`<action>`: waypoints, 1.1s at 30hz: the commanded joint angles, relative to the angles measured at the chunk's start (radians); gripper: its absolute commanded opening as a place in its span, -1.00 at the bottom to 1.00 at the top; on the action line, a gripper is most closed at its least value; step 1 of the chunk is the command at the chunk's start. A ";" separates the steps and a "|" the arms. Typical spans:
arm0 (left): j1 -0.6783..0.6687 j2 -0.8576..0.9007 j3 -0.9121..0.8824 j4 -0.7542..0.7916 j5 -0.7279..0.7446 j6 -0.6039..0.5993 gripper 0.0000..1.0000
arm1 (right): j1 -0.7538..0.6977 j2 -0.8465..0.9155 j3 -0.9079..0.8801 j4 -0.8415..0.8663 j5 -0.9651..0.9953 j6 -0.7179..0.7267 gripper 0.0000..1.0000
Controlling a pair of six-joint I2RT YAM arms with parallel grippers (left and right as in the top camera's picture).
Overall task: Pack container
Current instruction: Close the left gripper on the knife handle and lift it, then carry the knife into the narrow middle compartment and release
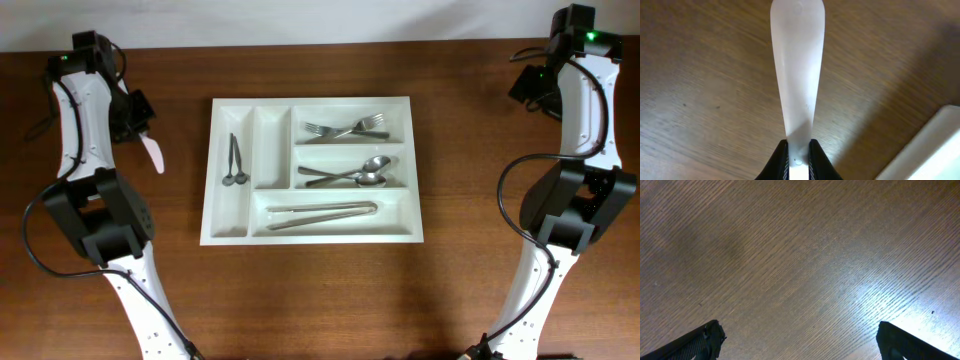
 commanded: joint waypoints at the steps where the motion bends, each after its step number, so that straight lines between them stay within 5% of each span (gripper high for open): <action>1: -0.065 0.004 0.035 -0.012 0.040 0.039 -0.97 | 0.002 -0.053 0.019 0.000 0.002 0.001 0.98; 12: -0.313 0.004 0.036 0.003 0.045 0.075 -0.96 | 0.002 -0.053 0.019 0.000 0.002 0.001 0.97; 17: -0.413 0.004 0.036 0.019 0.047 0.001 -0.96 | 0.002 -0.053 0.019 0.000 0.002 0.001 0.98; 33: -0.532 0.022 0.035 -0.027 -0.006 -0.106 -0.96 | 0.002 -0.053 0.019 0.000 0.002 0.001 0.98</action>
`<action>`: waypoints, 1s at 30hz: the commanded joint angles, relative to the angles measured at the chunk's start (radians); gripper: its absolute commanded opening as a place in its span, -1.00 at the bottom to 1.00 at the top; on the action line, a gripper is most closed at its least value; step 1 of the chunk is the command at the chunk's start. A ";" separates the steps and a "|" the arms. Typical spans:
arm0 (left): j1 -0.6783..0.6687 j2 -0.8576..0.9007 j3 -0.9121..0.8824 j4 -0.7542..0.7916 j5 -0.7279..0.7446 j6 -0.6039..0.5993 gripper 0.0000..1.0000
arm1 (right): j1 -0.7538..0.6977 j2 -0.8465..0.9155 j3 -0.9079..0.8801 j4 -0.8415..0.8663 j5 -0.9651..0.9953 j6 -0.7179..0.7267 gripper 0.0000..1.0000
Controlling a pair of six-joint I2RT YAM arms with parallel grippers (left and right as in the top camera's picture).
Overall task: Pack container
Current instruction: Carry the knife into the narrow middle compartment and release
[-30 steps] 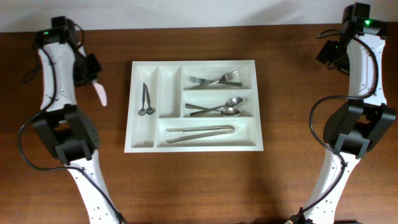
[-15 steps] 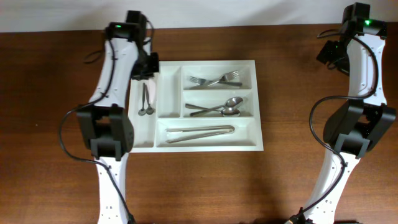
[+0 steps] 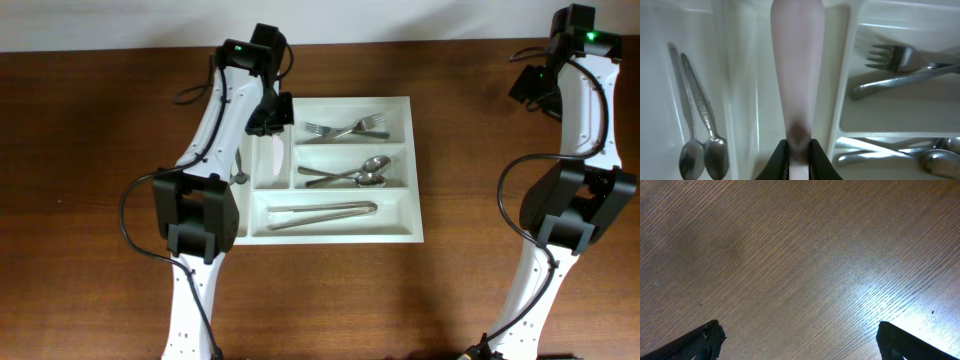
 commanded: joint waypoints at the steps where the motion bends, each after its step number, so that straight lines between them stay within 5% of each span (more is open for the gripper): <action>1: -0.001 0.027 0.024 -0.017 -0.024 -0.026 -0.96 | 0.002 -0.053 0.019 0.000 0.001 0.001 0.97; 8: 0.000 0.042 0.024 -0.043 -0.047 -0.028 -0.96 | 0.002 -0.053 0.019 0.000 0.001 0.001 0.98; 10: -0.001 0.042 0.024 -0.040 -0.047 -0.028 -0.33 | 0.002 -0.053 0.019 0.000 0.001 0.001 0.98; 11: -0.001 0.042 0.024 -0.039 -0.047 -0.027 0.15 | 0.002 -0.053 0.019 0.000 0.001 0.001 0.98; 12: 0.000 0.042 0.024 -0.035 -0.063 -0.017 0.25 | 0.002 -0.053 0.019 0.000 0.001 0.001 0.98; 17: 0.029 0.040 0.050 -0.054 -0.072 -0.002 0.28 | 0.002 -0.053 0.019 0.000 0.001 0.001 0.97; 25: 0.196 0.034 0.413 -0.202 -0.176 0.030 0.30 | 0.002 -0.053 0.019 0.000 0.001 0.001 0.98; 30: 0.309 0.035 0.457 -0.200 -0.183 0.029 0.40 | 0.002 -0.053 0.019 0.000 0.001 0.001 0.97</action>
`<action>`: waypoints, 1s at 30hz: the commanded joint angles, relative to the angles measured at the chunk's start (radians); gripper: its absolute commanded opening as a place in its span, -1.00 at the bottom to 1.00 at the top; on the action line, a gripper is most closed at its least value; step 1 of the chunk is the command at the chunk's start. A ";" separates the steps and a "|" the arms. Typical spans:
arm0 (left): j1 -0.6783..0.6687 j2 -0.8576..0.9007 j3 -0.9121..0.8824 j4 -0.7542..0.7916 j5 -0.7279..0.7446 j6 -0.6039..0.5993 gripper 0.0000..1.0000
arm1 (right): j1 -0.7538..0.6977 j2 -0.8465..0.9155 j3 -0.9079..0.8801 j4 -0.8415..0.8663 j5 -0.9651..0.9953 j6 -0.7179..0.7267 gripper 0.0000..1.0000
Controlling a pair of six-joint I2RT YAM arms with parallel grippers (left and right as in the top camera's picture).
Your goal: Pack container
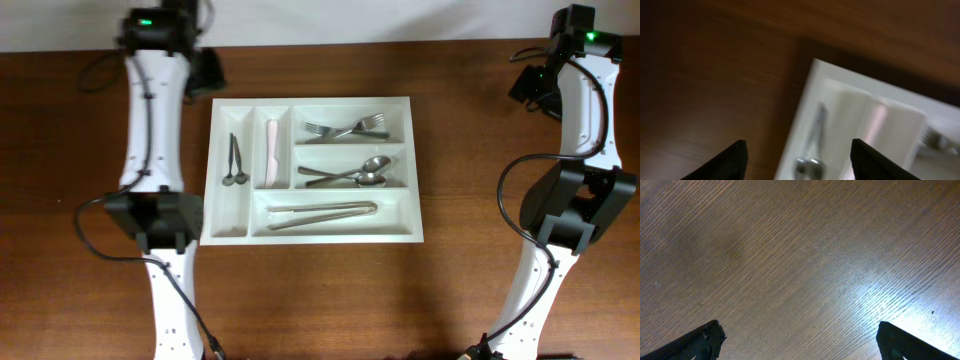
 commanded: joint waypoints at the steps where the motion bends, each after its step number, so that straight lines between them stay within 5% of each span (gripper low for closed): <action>1: 0.088 -0.004 0.008 -0.003 -0.034 0.014 0.42 | 0.002 -0.052 0.019 0.000 0.001 0.001 0.97; 7: 0.198 -0.004 0.006 -0.004 -0.041 0.014 0.53 | 0.002 -0.052 0.019 0.000 0.001 0.001 0.98; 9: 0.219 -0.004 0.006 -0.028 -0.036 0.013 0.99 | 0.002 -0.052 0.019 0.000 0.001 0.001 0.98; 30: 0.220 -0.004 0.006 -0.060 -0.040 0.013 0.98 | 0.002 -0.052 0.019 0.000 0.001 0.001 0.98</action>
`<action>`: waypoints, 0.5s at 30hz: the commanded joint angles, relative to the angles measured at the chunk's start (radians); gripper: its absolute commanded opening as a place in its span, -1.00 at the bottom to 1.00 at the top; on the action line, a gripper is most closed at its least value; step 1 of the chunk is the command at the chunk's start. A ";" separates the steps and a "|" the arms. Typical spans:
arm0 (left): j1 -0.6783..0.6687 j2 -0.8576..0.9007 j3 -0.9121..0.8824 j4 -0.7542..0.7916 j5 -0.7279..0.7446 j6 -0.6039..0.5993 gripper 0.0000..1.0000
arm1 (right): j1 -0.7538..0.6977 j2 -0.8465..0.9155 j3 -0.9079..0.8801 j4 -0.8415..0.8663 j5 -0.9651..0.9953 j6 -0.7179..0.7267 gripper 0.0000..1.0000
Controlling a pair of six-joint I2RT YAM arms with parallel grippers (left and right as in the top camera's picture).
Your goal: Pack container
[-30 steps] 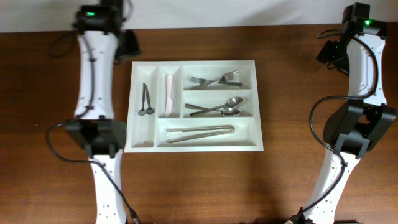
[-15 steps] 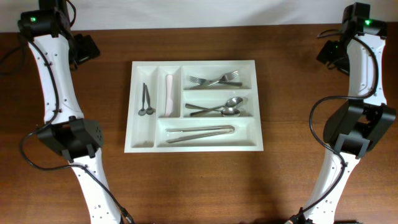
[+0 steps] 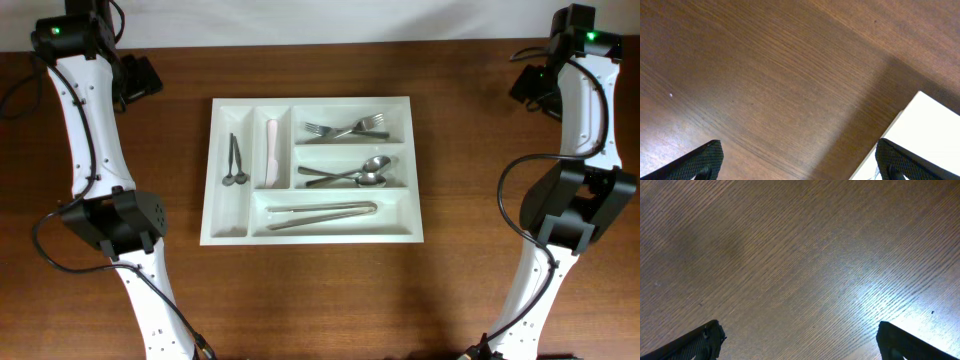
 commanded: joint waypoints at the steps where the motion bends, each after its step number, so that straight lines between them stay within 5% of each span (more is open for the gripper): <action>1: -0.001 -0.008 0.003 -0.013 0.001 0.007 0.99 | 0.002 -0.051 0.019 0.000 0.002 0.000 0.98; 10: -0.093 -0.211 -0.024 0.303 0.036 -0.082 0.99 | 0.002 -0.051 0.019 0.000 0.002 0.000 0.98; 15: -0.154 -0.423 -0.221 0.444 -0.047 -0.082 0.99 | 0.002 -0.051 0.019 0.000 0.002 0.000 0.98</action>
